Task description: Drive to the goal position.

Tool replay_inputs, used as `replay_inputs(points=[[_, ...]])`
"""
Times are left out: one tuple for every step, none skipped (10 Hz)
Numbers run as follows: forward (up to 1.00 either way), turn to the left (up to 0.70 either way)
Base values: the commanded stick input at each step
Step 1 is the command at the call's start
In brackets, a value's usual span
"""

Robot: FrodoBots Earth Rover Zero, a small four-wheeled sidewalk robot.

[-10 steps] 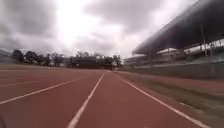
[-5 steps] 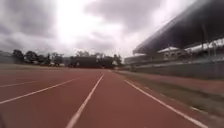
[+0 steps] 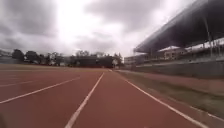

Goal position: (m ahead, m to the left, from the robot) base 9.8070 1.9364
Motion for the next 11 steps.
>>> replay_inputs(points=[[0.70,0.00],[0.70,0.00],[0.70,0.00],[0.70,0.00],[0.70,0.00],[0.70,0.00],[0.70,0.00],[0.70,0.00],[0.70,0.00],[0.70,0.00],[0.70,0.00]])
